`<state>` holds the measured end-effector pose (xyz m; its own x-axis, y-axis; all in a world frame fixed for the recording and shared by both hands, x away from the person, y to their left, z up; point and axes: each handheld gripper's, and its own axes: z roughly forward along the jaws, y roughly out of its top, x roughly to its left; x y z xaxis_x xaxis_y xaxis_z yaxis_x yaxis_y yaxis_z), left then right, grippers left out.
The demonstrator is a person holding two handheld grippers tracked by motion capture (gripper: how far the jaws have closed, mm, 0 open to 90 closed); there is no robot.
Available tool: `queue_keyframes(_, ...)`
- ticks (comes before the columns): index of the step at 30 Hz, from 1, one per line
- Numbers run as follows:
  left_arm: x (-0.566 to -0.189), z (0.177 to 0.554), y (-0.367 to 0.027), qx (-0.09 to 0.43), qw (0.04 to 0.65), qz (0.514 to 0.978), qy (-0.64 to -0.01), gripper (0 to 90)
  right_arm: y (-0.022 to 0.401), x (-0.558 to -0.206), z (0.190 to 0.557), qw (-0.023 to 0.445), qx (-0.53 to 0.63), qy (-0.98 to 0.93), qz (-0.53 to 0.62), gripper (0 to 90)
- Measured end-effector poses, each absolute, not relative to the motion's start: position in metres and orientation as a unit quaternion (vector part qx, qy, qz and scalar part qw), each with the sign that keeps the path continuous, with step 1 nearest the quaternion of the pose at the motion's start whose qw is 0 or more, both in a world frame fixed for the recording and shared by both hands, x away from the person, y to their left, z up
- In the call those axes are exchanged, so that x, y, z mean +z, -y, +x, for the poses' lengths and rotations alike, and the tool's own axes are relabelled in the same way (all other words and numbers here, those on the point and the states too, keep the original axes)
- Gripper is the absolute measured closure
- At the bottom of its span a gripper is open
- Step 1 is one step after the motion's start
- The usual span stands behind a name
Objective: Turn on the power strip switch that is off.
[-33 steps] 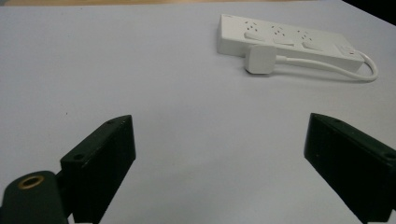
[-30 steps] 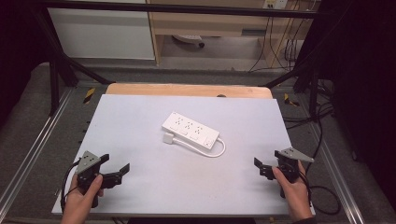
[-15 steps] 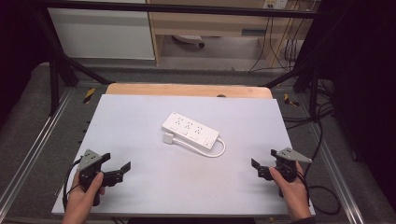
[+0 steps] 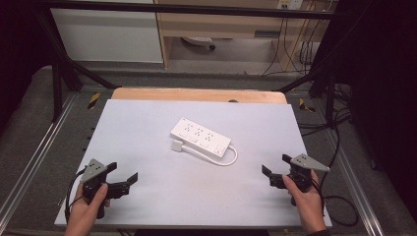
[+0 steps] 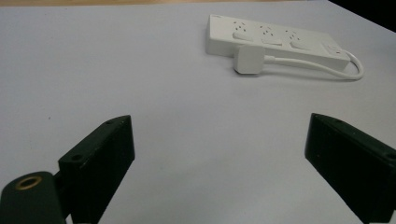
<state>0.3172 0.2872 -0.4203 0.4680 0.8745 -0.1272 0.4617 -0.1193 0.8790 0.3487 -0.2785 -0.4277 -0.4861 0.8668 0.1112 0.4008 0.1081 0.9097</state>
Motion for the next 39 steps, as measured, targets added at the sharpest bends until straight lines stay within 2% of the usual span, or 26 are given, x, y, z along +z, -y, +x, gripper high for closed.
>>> queue_keyframes(7,-0.42,0.316,-0.286,0.209,0.474,0.721,-0.461,6.3,0.272,-0.416,0.343,0.249,0.501,-0.7,0.444,4.9)
queue_keyframes(12,-0.421,0.316,-0.287,0.211,0.47,0.722,-0.462,6.3,0.269,-0.411,0.344,0.241,0.507,-0.698,0.444,3.6)
queue_keyframes(18,-0.422,0.316,-0.288,0.208,0.472,0.716,-0.471,6.3,0.257,-0.405,0.354,0.223,0.493,-0.716,0.442,3.1)
queue_keyframes(39,-0.422,0.317,-0.289,0.214,0.467,0.716,-0.473,7.0,0.228,-0.376,0.386,0.219,0.498,-0.728,0.417,3.0)
